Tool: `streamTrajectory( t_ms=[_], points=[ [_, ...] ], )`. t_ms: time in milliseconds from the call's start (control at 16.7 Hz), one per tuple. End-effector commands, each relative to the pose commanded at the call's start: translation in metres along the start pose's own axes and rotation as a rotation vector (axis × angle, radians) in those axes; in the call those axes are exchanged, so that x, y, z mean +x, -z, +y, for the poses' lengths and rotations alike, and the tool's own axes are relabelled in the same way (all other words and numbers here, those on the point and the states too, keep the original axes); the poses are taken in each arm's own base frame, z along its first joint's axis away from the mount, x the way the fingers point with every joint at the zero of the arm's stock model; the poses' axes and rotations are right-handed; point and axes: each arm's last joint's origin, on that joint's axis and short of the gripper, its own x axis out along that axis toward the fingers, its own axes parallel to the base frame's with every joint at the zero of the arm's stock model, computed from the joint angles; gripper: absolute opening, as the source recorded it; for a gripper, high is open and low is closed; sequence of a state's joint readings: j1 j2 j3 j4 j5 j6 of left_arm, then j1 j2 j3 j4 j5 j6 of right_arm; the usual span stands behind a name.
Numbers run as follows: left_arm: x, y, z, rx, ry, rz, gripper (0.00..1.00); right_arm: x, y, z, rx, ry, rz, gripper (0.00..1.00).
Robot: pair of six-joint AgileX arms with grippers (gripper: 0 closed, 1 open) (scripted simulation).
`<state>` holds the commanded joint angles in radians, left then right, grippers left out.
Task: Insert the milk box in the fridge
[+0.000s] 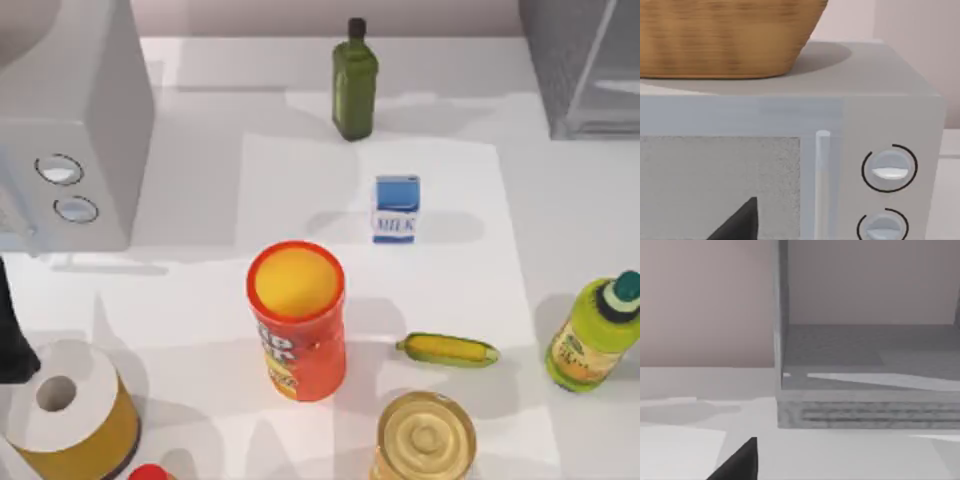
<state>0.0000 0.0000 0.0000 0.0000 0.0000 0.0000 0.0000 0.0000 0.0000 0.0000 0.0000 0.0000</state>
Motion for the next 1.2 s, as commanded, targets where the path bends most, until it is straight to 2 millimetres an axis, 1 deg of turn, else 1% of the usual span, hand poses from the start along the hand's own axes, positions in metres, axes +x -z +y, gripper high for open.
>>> streamTrajectory(
  t_ms=[180, 300, 480, 660, 840, 960, 1080, 1200],
  points=[
    [0.0, 0.0, 0.0, 0.0, 0.0, 0.0, 1.0, 0.0, -0.001, 0.0, 0.001, 0.0, 0.004, 1.0],
    [0.0, 0.0, 0.0, 0.0, 0.0, 0.0, 1.0, 0.003, -0.005, 0.002, 0.005, 0.003, 0.015, 1.0],
    [0.0, 0.0, 0.0, 0.0, 0.0, 0.0, 1.0, 0.011, -0.022, 0.007, 0.02, 0.007, 0.035, 1.0],
    [0.0, 0.0, 0.0, 0.0, 0.0, 0.0, 1.0, 0.032, -0.043, 0.018, 0.04, 0.005, 0.067, 1.0],
    [0.0, 0.0, 0.0, 0.0, 0.0, 0.0, 1.0, 0.067, -0.058, 0.041, 0.053, -0.002, 0.116, 1.0],
    [0.0, 0.0, 0.0, 0.0, 0.0, 0.0, 1.0, 0.095, -0.059, 0.063, 0.054, -0.007, 0.153, 1.0],
    [0.0, 0.0, 0.0, 0.0, 0.0, 0.0, 1.0, 0.121, -0.052, 0.091, 0.048, -0.01, 0.189, 1.0],
    [0.0, 0.0, 0.0, 0.0, 0.0, 0.0, 1.0, 0.143, -0.037, 0.121, 0.037, -0.009, 0.221, 1.0]
  ],
)
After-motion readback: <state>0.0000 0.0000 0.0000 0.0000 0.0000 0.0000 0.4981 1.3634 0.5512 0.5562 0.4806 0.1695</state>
